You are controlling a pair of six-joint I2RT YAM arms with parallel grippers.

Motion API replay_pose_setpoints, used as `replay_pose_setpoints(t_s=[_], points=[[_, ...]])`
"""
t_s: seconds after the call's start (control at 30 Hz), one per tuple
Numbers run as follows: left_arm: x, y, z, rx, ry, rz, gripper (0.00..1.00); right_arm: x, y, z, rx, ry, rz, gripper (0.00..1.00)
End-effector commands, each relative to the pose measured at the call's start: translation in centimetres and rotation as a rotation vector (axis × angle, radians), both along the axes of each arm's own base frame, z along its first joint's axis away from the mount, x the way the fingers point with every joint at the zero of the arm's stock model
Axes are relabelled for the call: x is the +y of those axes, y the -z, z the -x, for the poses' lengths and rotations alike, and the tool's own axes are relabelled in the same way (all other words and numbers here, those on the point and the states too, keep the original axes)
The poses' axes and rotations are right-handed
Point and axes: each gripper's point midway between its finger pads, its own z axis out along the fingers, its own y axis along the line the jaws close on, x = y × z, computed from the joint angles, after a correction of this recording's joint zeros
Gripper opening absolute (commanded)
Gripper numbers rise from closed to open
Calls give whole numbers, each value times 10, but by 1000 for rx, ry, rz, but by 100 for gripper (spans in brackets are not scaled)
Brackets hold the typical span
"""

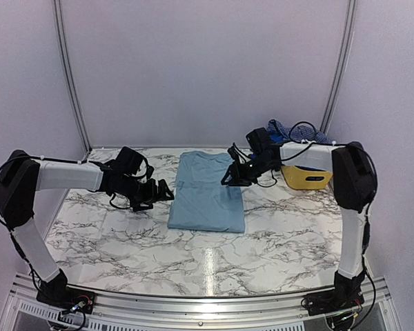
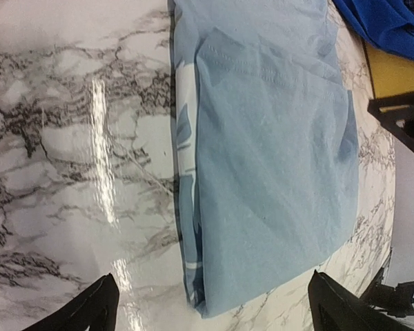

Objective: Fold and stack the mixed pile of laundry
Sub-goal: Smooth out the 2/3-rectangle-folded T-shirt at the center of the board, then fold the 2/3-rectangle-folded T-shirt at the center of the board.

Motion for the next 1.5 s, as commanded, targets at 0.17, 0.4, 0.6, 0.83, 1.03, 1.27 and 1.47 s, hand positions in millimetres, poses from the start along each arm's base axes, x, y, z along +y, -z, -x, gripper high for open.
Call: replay_pose_setpoints(t_s=[0.17,0.4,0.6,0.83,1.03,1.27,1.47], points=[[-9,19,55,90,2,23,76,-50,-5,122,134,53,-22,41],[-13,35,71,118,-9,42,66,-60,27,162,201,67,-41,44],[-20,45,68,121,-18,84,54,-54,53,169,233,59,-51,43],[-28,51,62,124,-22,112,36,-46,72,176,279,42,-74,31],[-34,55,65,131,-3,128,17,-44,68,172,264,30,-73,14],[-38,39,78,93,12,140,0,-48,51,177,238,12,-47,0],[-32,27,126,93,10,147,0,-52,36,228,257,-15,-27,0]])
